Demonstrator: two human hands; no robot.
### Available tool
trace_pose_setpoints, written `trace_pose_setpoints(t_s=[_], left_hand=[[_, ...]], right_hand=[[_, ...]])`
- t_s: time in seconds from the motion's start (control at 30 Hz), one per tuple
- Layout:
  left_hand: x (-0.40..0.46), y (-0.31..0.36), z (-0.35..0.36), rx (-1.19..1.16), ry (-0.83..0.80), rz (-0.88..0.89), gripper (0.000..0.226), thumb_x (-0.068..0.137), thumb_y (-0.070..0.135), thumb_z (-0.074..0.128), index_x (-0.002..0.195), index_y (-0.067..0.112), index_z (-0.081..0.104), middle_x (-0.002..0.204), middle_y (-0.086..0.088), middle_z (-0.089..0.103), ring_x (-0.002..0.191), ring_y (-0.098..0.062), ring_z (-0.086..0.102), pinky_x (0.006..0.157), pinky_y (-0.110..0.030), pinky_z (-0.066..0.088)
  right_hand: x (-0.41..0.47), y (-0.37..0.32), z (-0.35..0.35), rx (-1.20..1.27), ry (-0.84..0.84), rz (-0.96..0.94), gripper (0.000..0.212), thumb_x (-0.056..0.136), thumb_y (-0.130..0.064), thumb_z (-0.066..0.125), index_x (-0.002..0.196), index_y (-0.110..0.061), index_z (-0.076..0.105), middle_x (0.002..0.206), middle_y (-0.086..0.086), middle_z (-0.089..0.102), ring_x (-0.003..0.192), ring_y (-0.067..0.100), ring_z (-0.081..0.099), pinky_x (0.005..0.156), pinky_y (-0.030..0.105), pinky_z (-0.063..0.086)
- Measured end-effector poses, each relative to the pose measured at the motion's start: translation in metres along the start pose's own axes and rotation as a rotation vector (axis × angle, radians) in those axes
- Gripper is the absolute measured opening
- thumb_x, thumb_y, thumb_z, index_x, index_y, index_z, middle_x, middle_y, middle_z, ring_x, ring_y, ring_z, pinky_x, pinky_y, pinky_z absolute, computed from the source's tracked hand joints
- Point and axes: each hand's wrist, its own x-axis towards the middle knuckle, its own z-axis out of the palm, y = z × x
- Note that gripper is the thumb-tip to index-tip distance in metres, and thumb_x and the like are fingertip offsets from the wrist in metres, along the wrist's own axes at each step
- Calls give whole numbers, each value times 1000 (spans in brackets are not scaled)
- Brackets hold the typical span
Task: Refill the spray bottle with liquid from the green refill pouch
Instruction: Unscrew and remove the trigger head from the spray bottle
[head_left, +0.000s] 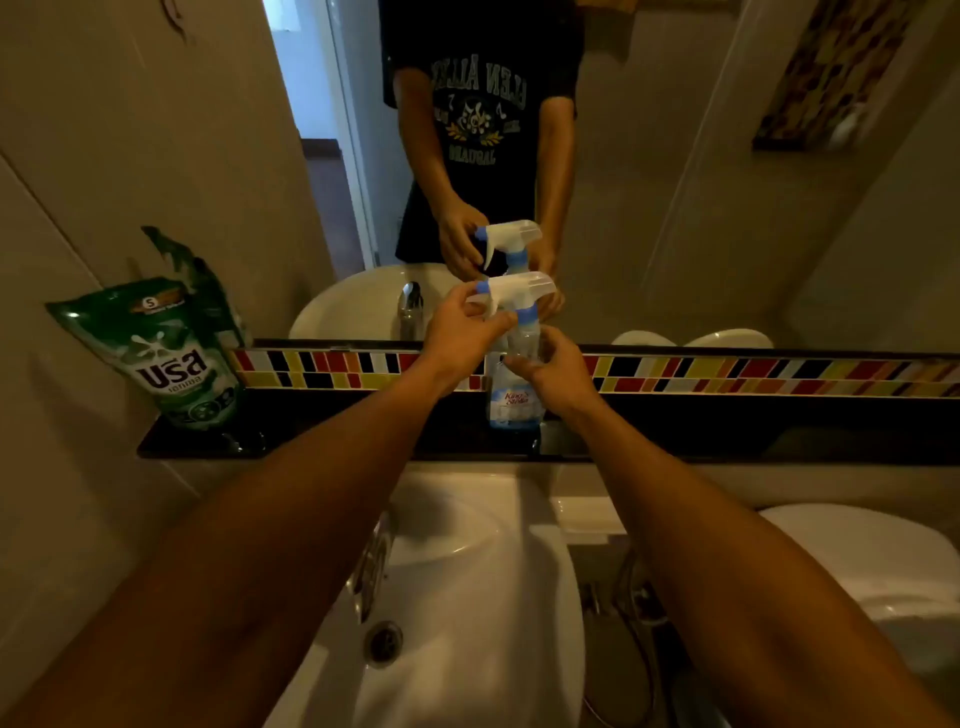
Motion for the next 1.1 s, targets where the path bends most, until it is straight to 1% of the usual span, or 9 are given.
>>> trace_pose_setpoints(t_s=[0.17, 0.23, 0.3, 0.5, 0.63, 0.77, 0.9, 1.0, 1.1], left_hand=[[15, 7, 7, -52, -17, 17, 51, 86, 16, 76, 132, 16, 54, 124, -2, 66, 108, -11, 66, 81, -21, 58], [17, 11, 8, -27, -3, 18, 43, 88, 17, 74, 127, 16, 57, 118, 2, 66, 100, -6, 65, 70, -14, 56], [18, 12, 7, -6, 3, 27, 33, 89, 16, 72, 120, 15, 61, 110, 2, 67, 93, -4, 64, 63, -11, 52], [19, 24, -6, 33, 1, 84, 30, 90, 13, 70, 119, 7, 62, 103, -2, 67, 83, -4, 62, 60, -7, 48], [23, 42, -19, 44, 0, 118, 28, 91, 15, 70, 118, 9, 64, 102, -5, 68, 82, -6, 62, 64, -14, 48], [20, 60, -35, 53, 9, 147, 28, 93, 16, 67, 121, 10, 66, 108, -7, 68, 87, -9, 62, 62, -14, 49], [12, 80, -53, 41, -12, 176, 25, 95, 18, 65, 119, 13, 65, 104, -11, 68, 82, -14, 61, 71, -29, 52], [8, 91, -67, 41, 1, 200, 26, 95, 20, 65, 120, 12, 66, 102, -14, 68, 76, -15, 60, 72, -33, 53], [2, 97, -85, 24, 28, 207, 31, 95, 23, 65, 124, 13, 65, 115, -14, 67, 89, -20, 63, 75, -35, 57]], right_hand=[[15, 4, -6, -15, -52, 23, 43, 94, -10, 74, 133, -11, 59, 118, -1, 70, 101, 5, 68, 79, 19, 53], [18, 4, -7, -4, -67, 22, 41, 94, -10, 74, 132, -11, 60, 117, -1, 71, 101, 6, 68, 79, 19, 53], [20, 3, -9, -6, -87, 25, 40, 94, -10, 74, 131, -11, 60, 118, 0, 71, 104, 8, 69, 82, 22, 54], [22, -9, -6, -46, -88, 15, 43, 92, -14, 78, 131, -12, 62, 122, 6, 73, 111, 19, 71, 92, 36, 58], [17, -25, -6, -85, -92, 15, 49, 93, -13, 76, 137, -10, 58, 127, 8, 70, 112, 20, 68, 82, 23, 53], [2, -33, -3, -141, -64, 7, 42, 93, -11, 75, 133, -10, 60, 117, -2, 69, 95, 2, 64, 77, 17, 49], [-13, -44, -2, -175, -34, 17, 35, 94, -13, 74, 127, -14, 61, 102, -12, 66, 90, 0, 62, 75, 19, 47], [-23, -47, 1, -209, -17, 26, 35, 94, -14, 75, 126, -14, 61, 101, -11, 66, 90, 1, 61, 71, 19, 46], [-35, -50, 8, -239, -1, 25, 36, 93, -15, 77, 125, -12, 62, 105, -3, 68, 91, 9, 64, 74, 25, 53]])
